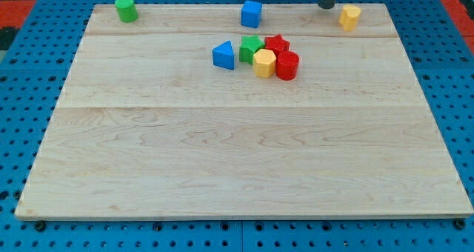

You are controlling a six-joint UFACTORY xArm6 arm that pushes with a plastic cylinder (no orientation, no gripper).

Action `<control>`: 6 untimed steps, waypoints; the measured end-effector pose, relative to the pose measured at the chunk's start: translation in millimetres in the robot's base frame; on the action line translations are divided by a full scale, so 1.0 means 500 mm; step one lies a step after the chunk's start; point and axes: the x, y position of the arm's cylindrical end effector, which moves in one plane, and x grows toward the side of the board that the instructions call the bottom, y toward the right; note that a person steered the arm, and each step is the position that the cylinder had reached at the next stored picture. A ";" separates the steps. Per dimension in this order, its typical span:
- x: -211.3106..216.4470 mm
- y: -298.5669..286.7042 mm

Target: Slide the blue triangle towards center left

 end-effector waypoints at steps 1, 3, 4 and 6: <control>0.011 -0.029; 0.060 -0.172; 0.114 -0.245; 0.283 -0.397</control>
